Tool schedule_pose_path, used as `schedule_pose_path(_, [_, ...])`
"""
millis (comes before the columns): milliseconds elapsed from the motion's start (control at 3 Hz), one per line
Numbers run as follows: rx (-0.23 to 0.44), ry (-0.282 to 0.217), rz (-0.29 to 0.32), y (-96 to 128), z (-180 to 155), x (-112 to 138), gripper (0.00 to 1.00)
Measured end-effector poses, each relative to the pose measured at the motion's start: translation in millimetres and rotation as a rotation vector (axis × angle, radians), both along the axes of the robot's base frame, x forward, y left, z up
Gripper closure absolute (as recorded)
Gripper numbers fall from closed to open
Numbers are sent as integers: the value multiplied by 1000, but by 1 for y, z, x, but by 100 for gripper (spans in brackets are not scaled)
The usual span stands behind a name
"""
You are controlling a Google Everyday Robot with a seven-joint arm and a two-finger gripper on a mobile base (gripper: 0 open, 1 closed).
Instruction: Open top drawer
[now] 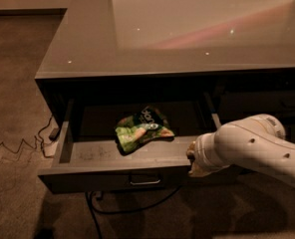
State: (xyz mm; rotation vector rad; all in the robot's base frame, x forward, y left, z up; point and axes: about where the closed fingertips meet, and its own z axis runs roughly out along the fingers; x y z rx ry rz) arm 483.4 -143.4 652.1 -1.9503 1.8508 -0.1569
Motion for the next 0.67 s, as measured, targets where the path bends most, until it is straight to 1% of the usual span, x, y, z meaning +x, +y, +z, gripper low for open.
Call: schedule_pose_path(667, [-4, -41, 25, 3, 13, -13, 100])
